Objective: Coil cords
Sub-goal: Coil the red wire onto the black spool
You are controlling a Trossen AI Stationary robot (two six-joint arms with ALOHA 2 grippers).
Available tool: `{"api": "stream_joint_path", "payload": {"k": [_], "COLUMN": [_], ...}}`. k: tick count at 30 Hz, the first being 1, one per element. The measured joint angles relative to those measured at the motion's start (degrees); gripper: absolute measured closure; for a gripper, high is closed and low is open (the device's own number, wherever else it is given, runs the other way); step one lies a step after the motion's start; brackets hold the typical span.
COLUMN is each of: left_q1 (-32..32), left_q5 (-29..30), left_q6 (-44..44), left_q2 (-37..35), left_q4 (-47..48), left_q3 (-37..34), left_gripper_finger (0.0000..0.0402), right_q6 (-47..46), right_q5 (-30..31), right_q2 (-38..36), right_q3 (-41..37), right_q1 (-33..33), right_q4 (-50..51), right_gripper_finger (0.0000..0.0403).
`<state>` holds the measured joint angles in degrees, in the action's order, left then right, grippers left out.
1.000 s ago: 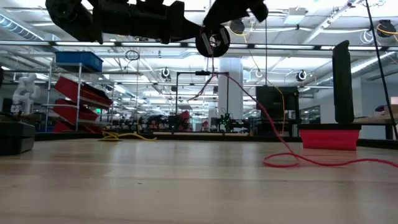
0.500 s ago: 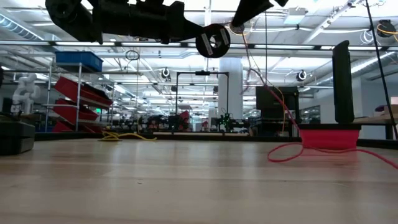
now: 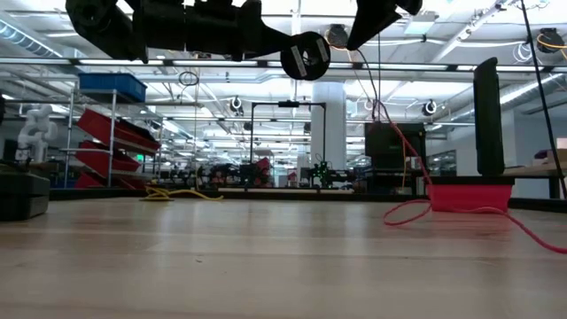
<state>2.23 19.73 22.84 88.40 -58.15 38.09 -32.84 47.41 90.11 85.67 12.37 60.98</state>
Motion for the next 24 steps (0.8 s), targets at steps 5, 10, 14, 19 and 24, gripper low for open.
{"api": "stream_joint_path", "payload": {"k": [5,10,14,19,24], "left_q1": [0.1,0.2,0.2,0.2,0.2], "left_q5": [0.0,-0.6,-0.6,-1.1,-1.1], "left_q6": [-0.1,-0.1,-0.1,-0.2,-0.3], "left_q2": [0.0,0.0,0.0,0.0,0.0], "left_q4": [0.0,0.0,-0.2,-0.7,-0.8], "left_q3": [0.0,0.0,0.0,0.0,0.0], "left_gripper_finger": [0.0401,0.0401,0.0401,0.0401,0.0401], "right_q6": [0.7,1.8,1.8,2.5,6.4], "right_q5": [0.2,0.8,0.6,-1.9,-4.3], "right_q2": [0.0,-0.1,-0.1,-0.1,0.0], "right_q3": [0.0,0.0,-0.7,-4.5,-11.2], "right_q1": [-1.1,-2.2,-3.2,-5.2,-6.1], "right_q4": [0.9,2.9,4.0,2.6,-5.5], "right_gripper_finger": [0.0402,0.0402,0.0402,0.0402,0.0402]}}
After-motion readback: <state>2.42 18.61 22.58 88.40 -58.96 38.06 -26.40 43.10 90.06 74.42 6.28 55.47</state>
